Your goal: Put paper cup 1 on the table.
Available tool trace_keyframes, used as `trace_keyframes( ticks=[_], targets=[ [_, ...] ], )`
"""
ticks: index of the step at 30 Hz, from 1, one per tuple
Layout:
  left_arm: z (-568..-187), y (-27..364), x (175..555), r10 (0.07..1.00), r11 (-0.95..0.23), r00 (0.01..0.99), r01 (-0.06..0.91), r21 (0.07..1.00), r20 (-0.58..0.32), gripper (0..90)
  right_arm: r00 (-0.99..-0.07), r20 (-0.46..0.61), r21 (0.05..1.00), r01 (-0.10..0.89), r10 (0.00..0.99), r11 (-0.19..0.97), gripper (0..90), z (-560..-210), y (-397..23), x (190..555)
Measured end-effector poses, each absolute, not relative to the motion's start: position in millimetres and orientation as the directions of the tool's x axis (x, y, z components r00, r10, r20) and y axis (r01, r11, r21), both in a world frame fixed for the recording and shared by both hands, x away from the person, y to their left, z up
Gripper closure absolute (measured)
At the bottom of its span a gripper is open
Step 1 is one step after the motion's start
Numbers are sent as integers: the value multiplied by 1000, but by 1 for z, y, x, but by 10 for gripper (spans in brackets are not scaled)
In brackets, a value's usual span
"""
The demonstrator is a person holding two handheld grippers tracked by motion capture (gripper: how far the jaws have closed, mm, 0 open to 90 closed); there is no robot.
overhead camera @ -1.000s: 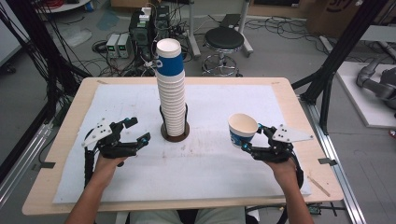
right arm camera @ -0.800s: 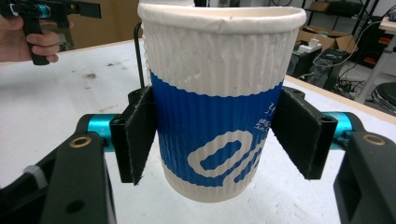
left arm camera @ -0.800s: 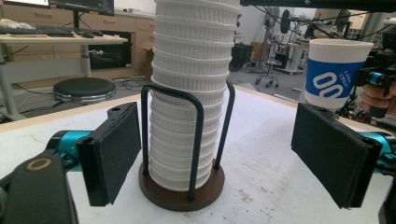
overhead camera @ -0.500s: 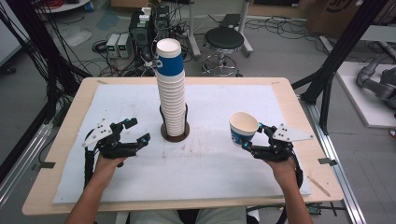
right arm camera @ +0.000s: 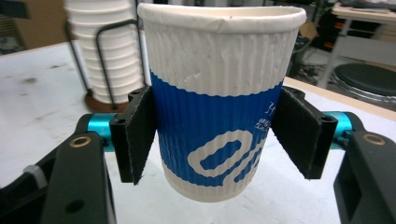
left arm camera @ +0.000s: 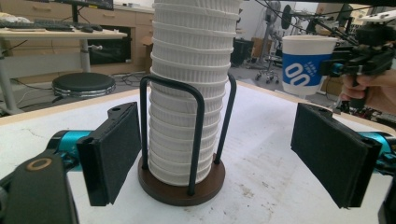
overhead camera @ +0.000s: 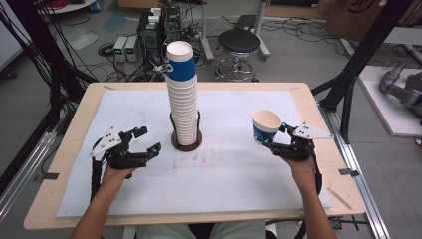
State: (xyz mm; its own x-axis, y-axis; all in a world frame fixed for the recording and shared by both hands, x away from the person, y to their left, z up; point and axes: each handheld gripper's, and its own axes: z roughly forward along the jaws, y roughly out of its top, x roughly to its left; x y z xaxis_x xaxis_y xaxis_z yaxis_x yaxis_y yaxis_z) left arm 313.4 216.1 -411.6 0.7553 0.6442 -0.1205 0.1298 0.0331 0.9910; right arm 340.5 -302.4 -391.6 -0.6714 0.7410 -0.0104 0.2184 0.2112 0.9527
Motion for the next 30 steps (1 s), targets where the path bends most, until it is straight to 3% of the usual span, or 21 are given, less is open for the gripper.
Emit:
trace_keyframes(
  ticks=[15,30],
  targets=[
    [-414,214,314,641,24,758,136,990,-119,161,-520,57,910,378,852,170,327,-420,-313,385],
    [-415,216,314,645,24,753,146,989,-127,163,-499,4,870,428,866,243,321,-439,-306,389]
  ],
)
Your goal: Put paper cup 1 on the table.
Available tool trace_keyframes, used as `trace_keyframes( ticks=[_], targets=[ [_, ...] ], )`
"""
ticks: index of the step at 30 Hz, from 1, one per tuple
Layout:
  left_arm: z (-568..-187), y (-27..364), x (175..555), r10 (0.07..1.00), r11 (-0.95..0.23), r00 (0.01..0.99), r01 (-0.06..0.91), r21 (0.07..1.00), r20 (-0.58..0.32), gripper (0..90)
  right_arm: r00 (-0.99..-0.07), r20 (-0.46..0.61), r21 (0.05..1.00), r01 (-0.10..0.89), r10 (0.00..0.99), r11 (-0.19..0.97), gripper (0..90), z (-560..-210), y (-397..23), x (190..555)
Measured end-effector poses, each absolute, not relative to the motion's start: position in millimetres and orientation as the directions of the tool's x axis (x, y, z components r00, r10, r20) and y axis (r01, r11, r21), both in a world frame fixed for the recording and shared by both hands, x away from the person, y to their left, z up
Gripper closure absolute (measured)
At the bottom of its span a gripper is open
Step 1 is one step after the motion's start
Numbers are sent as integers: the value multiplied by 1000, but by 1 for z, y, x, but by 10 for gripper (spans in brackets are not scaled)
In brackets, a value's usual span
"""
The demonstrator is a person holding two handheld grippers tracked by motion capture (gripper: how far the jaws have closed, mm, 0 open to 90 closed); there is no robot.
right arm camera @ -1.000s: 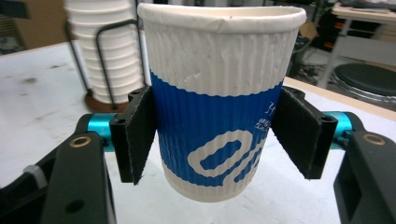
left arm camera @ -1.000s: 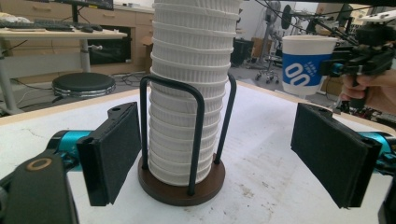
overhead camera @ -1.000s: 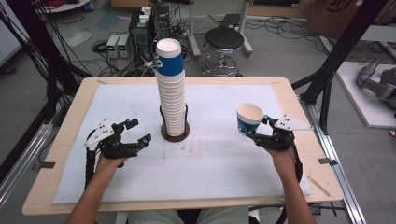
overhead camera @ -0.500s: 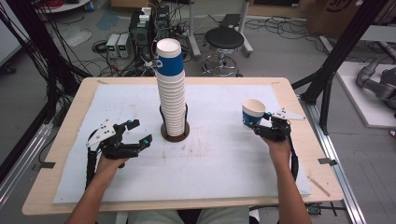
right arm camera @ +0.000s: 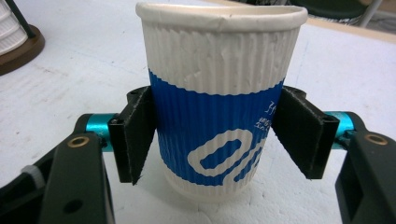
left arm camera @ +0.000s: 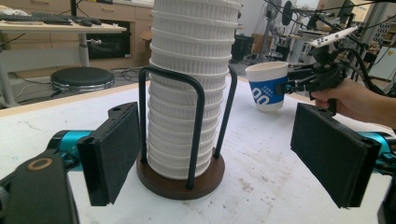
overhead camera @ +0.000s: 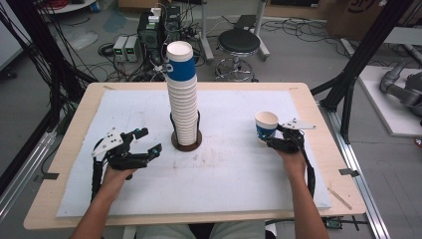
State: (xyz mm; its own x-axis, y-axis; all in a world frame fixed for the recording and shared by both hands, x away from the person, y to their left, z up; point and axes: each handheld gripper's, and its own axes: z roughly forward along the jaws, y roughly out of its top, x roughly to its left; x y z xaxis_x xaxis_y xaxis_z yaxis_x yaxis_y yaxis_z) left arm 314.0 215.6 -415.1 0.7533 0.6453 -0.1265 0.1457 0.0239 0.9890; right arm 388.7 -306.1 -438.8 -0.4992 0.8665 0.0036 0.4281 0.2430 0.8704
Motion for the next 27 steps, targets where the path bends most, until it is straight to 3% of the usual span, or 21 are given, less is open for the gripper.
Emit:
trace_keyframes(
  ticks=[3,8,16,27],
  targets=[
    [-415,215,314,646,24,753,149,989,-129,163,-494,36,875,436,869,211,318,-443,-313,386],
    [-416,214,315,644,18,754,151,988,-127,164,-501,14,854,456,865,250,299,-442,-315,381],
    [-416,215,315,645,24,753,154,988,-133,164,-488,28,848,473,873,237,217,-440,-314,378],
    [-416,217,315,646,21,751,157,987,-133,164,-525,45,829,494,850,261,198,-438,-317,359]
  ],
)
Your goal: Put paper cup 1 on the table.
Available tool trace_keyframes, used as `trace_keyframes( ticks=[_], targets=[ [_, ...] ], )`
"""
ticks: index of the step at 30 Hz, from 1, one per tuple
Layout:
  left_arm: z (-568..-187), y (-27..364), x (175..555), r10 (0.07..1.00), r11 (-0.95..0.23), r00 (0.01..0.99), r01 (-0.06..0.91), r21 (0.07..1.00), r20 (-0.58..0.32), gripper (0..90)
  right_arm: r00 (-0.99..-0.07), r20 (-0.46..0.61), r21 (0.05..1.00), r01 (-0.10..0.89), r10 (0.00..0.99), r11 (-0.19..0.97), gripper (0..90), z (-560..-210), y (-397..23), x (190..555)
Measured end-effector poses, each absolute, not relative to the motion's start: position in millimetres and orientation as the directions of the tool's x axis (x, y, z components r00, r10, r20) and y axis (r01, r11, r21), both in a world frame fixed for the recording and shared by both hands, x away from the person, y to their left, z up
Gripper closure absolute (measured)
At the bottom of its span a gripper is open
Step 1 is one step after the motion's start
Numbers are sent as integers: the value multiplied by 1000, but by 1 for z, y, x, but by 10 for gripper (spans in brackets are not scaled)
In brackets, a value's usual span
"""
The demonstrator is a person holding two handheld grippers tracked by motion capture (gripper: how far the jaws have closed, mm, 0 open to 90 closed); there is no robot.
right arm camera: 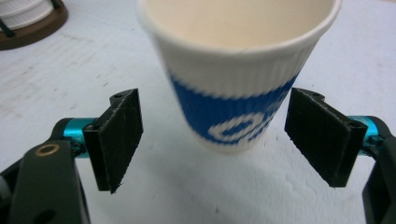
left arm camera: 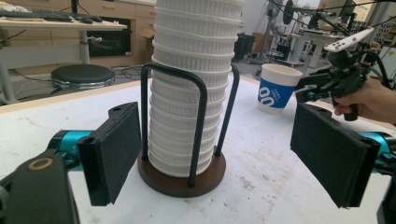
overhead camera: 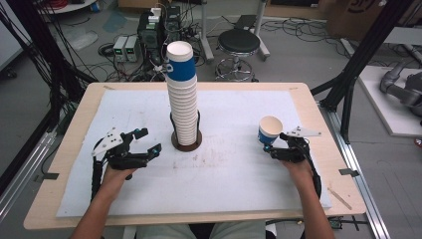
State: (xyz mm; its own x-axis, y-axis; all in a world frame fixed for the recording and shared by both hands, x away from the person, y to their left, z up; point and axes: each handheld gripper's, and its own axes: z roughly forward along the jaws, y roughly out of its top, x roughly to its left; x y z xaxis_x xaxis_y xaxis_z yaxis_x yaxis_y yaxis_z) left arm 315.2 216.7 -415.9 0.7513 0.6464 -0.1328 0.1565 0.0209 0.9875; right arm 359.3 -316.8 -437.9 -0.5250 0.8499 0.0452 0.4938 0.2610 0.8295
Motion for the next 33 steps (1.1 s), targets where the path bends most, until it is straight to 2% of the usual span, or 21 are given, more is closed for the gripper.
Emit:
trace_keyframes(
  ticks=[6,20,33],
  targets=[
    [-415,217,315,644,19,754,154,988,-130,164,-526,79,838,496,847,229,199,-431,-326,339],
    [-413,221,312,654,23,746,147,989,-126,164,-589,71,905,377,805,196,198,-401,-319,290],
    [-413,224,309,659,28,741,143,989,-126,163,-618,9,932,291,786,218,198,-389,-309,282]
  ],
)
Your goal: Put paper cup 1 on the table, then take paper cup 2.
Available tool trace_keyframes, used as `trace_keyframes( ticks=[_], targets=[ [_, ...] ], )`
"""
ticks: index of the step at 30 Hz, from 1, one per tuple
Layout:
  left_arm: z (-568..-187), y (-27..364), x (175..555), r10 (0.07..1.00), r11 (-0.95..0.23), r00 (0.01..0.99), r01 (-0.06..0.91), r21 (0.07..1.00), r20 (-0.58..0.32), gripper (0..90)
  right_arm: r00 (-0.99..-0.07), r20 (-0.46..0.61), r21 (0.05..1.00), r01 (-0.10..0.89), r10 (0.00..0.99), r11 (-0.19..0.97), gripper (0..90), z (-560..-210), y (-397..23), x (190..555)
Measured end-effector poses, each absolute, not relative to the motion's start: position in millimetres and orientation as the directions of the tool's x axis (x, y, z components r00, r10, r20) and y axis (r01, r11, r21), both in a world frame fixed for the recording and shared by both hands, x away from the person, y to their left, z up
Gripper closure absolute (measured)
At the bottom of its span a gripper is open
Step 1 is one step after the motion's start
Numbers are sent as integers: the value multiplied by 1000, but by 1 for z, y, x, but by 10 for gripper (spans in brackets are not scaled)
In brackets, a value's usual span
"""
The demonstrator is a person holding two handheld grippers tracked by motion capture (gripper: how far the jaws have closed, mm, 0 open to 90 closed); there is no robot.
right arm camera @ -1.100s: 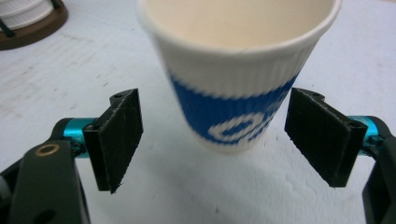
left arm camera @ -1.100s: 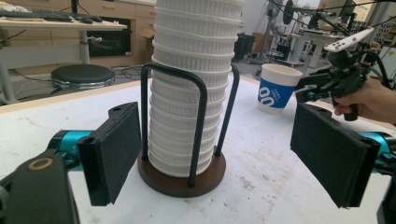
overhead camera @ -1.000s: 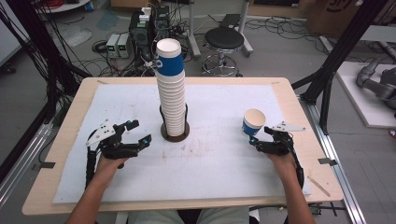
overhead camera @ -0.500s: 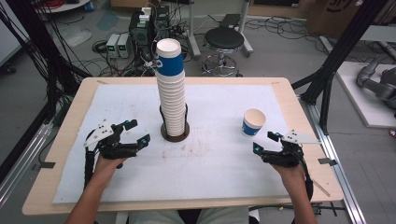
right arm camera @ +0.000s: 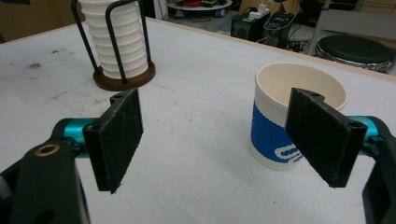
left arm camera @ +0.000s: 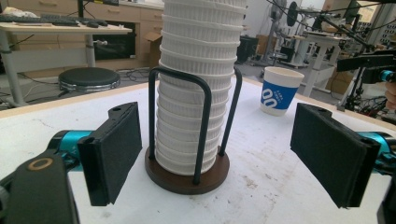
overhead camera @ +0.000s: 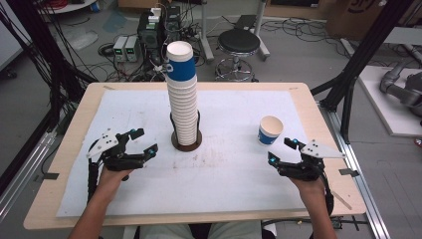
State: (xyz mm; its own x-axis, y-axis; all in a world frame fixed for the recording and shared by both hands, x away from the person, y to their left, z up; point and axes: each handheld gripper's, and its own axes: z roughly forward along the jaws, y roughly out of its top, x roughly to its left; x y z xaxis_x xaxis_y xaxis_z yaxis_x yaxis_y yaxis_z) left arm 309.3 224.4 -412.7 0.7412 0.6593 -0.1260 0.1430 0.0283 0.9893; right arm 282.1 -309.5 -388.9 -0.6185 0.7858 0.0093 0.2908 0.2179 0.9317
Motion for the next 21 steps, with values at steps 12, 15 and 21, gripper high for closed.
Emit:
trace_keyframes(
  ticks=[12,15,21],
  targets=[
    [-411,224,308,655,38,744,141,989,-131,164,-627,-1,932,281,779,228,199,-387,-308,280],
    [-409,225,308,649,51,748,138,989,-137,164,-629,6,930,289,778,226,199,-388,-307,280],
    [-404,225,308,636,72,756,142,987,-155,164,-638,12,924,301,770,235,199,-393,-305,282]
  ],
)
